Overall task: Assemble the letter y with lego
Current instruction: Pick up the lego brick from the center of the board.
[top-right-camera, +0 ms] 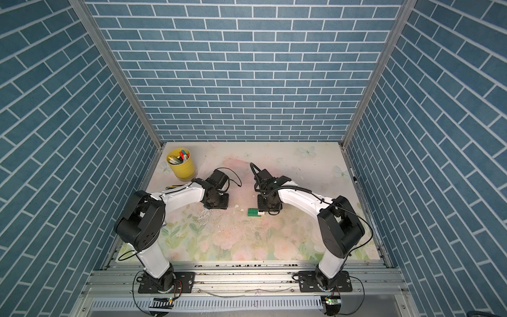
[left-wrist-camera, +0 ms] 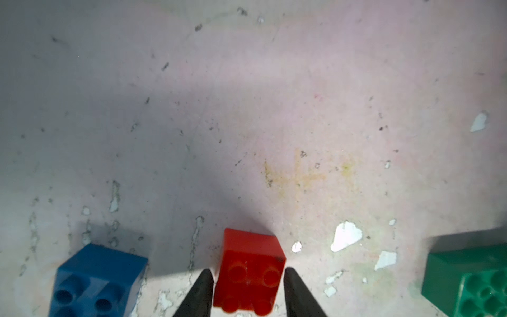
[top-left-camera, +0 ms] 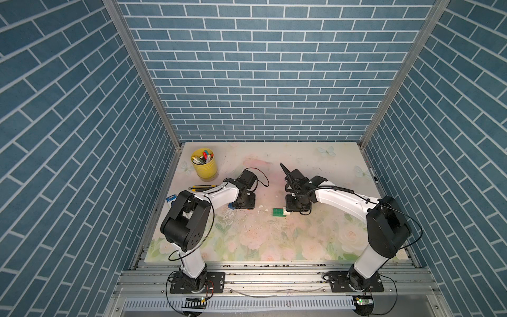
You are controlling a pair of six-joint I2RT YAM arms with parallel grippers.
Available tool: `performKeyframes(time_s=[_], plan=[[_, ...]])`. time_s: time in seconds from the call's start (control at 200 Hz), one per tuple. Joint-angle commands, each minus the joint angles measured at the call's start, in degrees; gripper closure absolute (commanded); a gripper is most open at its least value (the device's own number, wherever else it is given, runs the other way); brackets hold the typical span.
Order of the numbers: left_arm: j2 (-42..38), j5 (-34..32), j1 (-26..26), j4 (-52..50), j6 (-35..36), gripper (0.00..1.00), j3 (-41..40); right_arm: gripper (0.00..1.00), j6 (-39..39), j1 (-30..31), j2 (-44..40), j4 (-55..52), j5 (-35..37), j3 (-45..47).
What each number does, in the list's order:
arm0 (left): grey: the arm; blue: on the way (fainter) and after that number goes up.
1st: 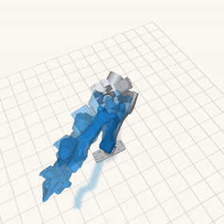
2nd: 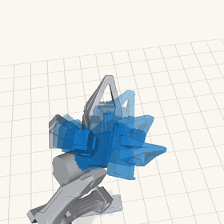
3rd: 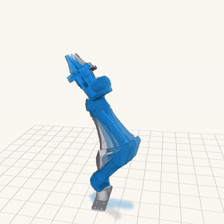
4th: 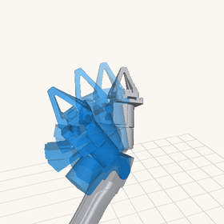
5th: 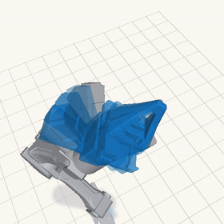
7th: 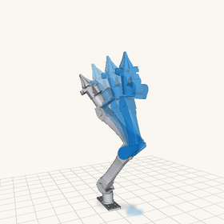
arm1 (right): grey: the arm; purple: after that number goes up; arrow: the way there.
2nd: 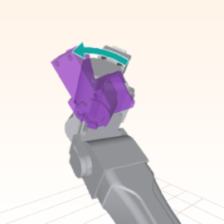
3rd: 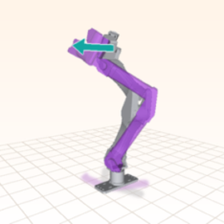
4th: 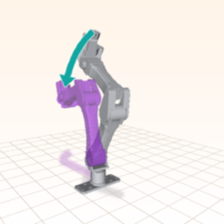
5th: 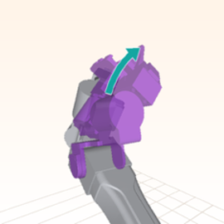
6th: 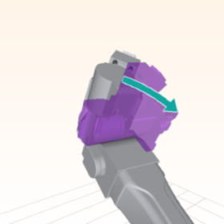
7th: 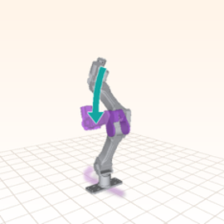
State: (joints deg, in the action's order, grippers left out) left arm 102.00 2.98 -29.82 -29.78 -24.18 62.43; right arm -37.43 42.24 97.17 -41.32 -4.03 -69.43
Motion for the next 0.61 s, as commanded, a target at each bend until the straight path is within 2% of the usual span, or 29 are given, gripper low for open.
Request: performKeyframes(time_s=[0.0, 0.305, 0.43, 0.6], plan=[[1.0, -1.8, -0.2, -2.0, 0.5, 0.58, 1.2, 0.51, 0.2, -0.3, -1.5, -0.4, 1.3, 0.7], [0.6, -1.0, -0.5, -2.4, 0.8, 0.79, 1.9, 0.51, 0.3, -0.7, -1.9, -0.6, 1.8, 1.0], [-0.4, -0.6, -0.7, -2.7, 0.6, 0.84, 1.6, 0.51, 0.3, -1.3, -2.3, -1.1, 2.2, 1.4], [-2.8, 0.7, -0.9, -2.7, -0.2, 0.84, 0.5, 0.52, 0.5, -1.7, -2.3, -3.3, 4.4, 1.5]])
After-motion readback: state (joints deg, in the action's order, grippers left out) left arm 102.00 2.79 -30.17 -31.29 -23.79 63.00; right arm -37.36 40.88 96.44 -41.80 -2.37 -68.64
